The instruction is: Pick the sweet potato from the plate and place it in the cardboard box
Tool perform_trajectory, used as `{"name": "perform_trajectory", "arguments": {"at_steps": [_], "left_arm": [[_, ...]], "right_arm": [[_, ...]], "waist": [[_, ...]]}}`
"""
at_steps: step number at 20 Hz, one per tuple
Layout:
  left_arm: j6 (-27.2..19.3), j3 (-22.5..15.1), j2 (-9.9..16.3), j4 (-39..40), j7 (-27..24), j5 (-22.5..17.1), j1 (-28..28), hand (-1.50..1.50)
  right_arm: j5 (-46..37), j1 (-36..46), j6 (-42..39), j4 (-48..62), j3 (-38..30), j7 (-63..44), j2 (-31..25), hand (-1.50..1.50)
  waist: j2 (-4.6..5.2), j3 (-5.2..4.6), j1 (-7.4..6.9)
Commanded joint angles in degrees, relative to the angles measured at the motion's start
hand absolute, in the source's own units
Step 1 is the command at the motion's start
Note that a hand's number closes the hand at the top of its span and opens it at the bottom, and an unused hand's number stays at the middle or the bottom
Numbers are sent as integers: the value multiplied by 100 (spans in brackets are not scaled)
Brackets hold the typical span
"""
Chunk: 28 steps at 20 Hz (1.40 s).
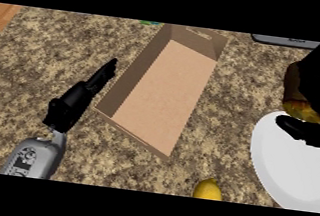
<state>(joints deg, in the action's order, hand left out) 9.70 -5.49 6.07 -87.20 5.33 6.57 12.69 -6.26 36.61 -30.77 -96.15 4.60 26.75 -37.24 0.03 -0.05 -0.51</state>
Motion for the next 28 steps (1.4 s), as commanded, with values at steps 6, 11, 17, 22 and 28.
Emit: {"name": "perform_trajectory", "arguments": {"at_steps": [6, 11, 17, 22, 28], "left_arm": [[98, 63, 50, -328, 239, 12, -83, 0], [-163, -163, -223, 29, -325, 339, -288, 0], [74, -53, -105, -225, -52, 156, -238, 0], [-123, -45, -271, 190, -87, 331, 50, 0], [99, 23, -194, -8, -22, 128, 22, 0]], "right_arm": [[66, 1254, -284, 692, 191, -1250, 1056, 150], [-1053, 1678, 346, 1463, 484, -983, 1571, 150], [-2171, 1805, 1172, 2547, 882, -87, 2012, 150], [-2832, 2023, 1603, 3132, 1340, -260, 2681, 150], [-2740, 2031, 1397, 4308, 1197, -634, 3238, -150]], "waist": [[-5, 1, -12], [11, 1, -38], [24, 4, -68], [22, 2, -34], [27, 1, -64]]}}
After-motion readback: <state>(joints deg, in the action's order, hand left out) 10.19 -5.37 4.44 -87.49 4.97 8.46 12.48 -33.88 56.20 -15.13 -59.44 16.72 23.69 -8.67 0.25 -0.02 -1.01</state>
